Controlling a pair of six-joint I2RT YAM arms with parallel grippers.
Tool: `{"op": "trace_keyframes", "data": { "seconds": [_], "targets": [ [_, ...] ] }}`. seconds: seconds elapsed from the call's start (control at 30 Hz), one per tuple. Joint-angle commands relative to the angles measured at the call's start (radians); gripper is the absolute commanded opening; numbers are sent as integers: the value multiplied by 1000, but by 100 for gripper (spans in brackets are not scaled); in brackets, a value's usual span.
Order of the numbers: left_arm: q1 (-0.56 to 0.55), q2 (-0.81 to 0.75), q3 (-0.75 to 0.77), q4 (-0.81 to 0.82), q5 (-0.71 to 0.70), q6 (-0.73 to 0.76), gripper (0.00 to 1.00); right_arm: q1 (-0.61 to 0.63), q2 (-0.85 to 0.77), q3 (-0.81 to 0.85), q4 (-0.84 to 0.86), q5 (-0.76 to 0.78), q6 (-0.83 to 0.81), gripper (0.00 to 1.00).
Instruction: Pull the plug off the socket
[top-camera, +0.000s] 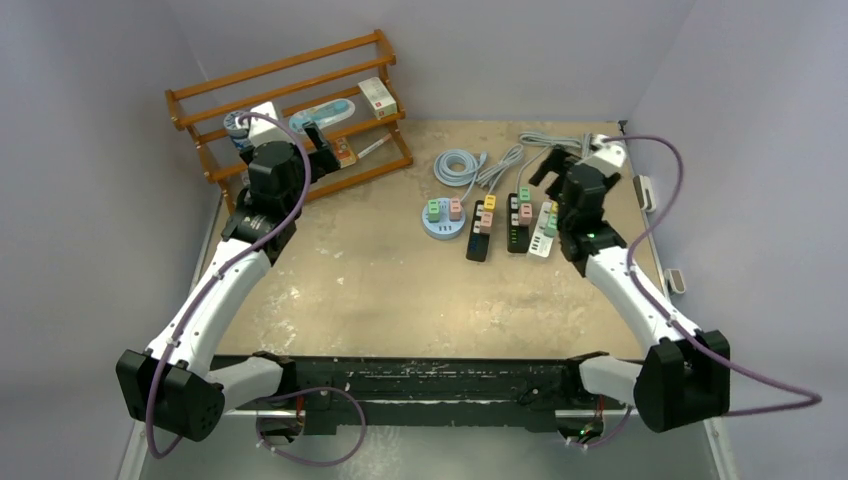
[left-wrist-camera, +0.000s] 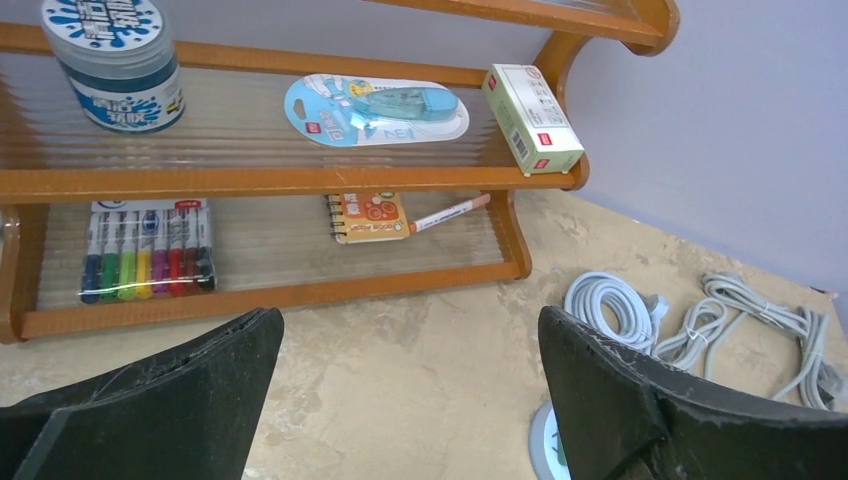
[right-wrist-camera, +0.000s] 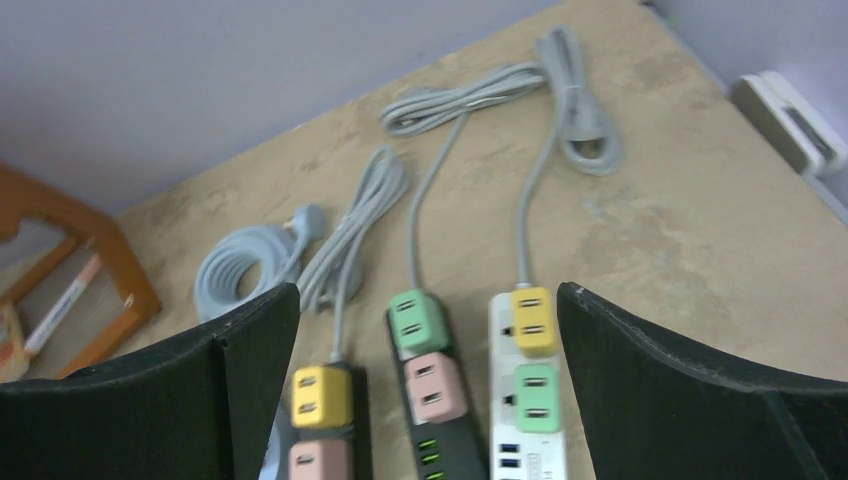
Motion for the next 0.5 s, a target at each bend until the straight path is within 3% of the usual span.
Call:
{"op": "trace_keyframes", "data": {
  "seconds": [0.0, 0.1, 0.17, 0.37, 0.47],
  "targets": [
    [1, -1, 72, 42, 78, 38, 100, 198, 82, 117, 79, 172, -210, 99],
    [1, 8, 90, 10, 137, 62, 100, 258, 198, 255, 15, 85, -251, 99],
    [1, 1, 80, -1, 259, 125, 100, 291, 268, 323, -12, 21, -267, 99],
    [2, 28, 146, -212, 976, 310, 100, 339, 402, 411, -70, -25, -254, 99],
    [-7, -7, 141, -273, 1171, 424, 100, 339, 437, 444, -107, -58, -255, 99]
  ]
}}
